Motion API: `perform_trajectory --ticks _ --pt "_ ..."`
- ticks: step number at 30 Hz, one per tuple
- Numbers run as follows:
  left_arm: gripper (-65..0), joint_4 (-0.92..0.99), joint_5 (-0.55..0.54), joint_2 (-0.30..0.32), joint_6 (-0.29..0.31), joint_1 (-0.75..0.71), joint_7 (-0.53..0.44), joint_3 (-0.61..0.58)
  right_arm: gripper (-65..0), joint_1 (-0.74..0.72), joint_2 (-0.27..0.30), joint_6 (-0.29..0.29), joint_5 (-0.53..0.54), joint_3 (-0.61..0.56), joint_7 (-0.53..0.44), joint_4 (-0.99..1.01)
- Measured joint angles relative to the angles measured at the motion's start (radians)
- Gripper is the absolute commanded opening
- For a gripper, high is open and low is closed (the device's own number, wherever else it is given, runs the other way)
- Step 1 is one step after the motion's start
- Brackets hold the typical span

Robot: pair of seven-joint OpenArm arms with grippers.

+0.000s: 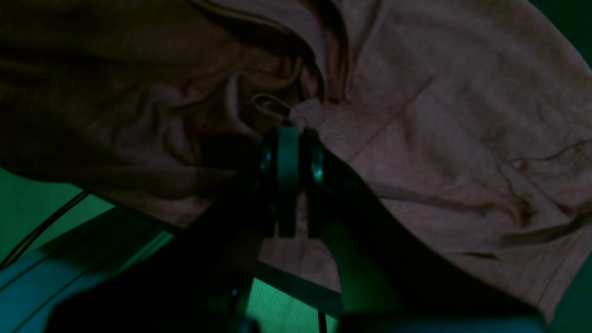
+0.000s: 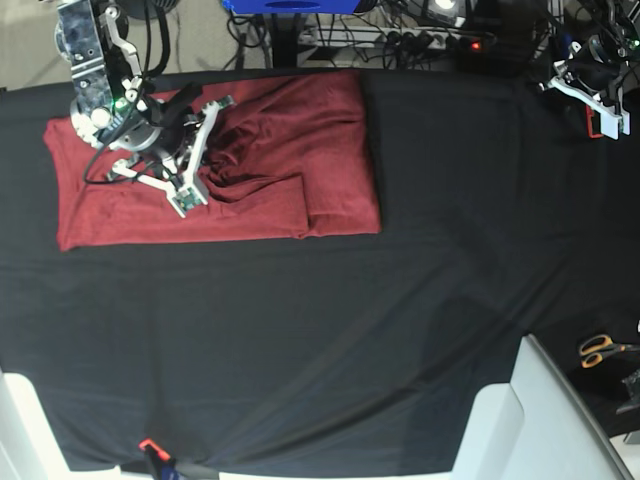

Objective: Fold the T-shirt properly
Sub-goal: 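Press and smooth the folded shirt's middle with the right gripper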

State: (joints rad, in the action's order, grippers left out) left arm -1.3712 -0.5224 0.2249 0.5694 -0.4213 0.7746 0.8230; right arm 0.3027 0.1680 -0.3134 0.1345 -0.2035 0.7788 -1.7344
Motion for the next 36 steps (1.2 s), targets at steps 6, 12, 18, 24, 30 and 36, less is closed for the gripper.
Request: perform_trajectory --ticks 6,12,18,24,30,36 --pt "-65.0 0.0 0.002 0.0 0.0 0.017 0.0 0.0 -63.9 0.014 -0.006 0.0 0.002 0.015 0.0 0.0" --pt "-65.0 0.0 -0.001 -0.001 0.0 0.019 0.0 0.0 -47.4 0.03 -0.031 0.0 0.001 0.089 0.001 0.0" --pt "-65.0 0.0 -0.001 -0.001 0.0 0.019 0.0 0.0 -42.0 0.048 -0.068 0.004 -0.005 0.171 0.001 -0.043" --pt "-65.0 0.0 0.0 0.0 0.0 0.019 0.0 0.0 -42.0 0.077 -0.099 0.0 -0.004 0.212 0.003 -0.164" --pt "-65.0 0.0 -0.001 0.0 0.0 0.02 0.0 -0.001 -51.8 0.018 0.051 -0.006 -0.002 -0.099 0.005 -0.175" --pt "-65.0 0.001 0.0 0.001 0.0 0.02 0.0 -0.002 -64.2 -0.103 0.06 0.0 0.005 -0.281 0.004 -0.07"
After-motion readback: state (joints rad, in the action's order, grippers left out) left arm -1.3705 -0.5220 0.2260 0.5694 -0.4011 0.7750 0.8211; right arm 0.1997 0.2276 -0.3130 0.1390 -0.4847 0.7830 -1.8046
